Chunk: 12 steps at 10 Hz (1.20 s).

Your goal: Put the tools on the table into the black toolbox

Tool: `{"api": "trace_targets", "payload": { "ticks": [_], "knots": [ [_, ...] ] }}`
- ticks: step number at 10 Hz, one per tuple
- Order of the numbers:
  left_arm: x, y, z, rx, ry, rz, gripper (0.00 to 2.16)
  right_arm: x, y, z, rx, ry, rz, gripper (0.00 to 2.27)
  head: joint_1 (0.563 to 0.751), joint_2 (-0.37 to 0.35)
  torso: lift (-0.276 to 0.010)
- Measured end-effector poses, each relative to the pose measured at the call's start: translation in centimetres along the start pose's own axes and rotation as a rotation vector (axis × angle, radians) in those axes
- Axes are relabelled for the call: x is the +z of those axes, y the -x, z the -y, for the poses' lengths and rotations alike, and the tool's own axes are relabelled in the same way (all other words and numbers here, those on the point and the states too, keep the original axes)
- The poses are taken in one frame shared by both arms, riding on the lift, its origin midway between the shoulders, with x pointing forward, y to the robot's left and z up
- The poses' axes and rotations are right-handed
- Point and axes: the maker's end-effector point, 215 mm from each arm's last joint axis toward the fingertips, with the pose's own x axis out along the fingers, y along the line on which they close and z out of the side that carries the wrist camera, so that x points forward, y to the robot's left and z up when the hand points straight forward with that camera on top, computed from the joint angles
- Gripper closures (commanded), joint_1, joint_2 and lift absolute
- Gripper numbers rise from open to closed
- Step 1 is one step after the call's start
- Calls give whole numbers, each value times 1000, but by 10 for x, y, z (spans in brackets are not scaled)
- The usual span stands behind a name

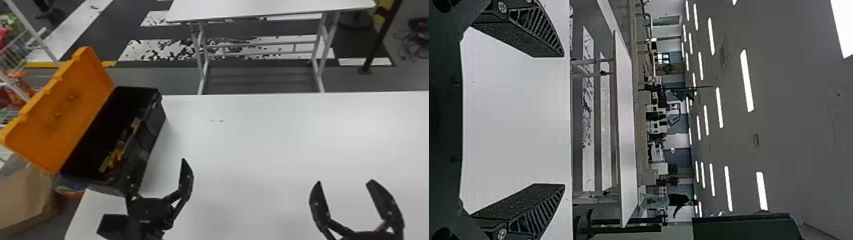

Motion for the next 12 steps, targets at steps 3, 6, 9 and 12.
{"api": "trace_targets", "payload": {
  "ticks": [3, 6, 9, 12],
  "knots": [
    [0, 0, 1, -3, 1, 0, 49, -1, 0, 0, -2, -3, -3, 63, 695, 163, -75],
    [0, 0, 3, -8, 3, 0, -2, -1, 0, 1, -4, -8, -2, 19, 695, 159, -75],
    [0, 0, 4, -8, 5, 0, -2, -1, 0, 3, -9, -16, -1, 19, 695, 154, -75],
    [-1, 0, 4, -8, 7, -1, -2, -2, 1, 4, -11, -19, -3, 16, 695, 152, -75]
  ]
}}
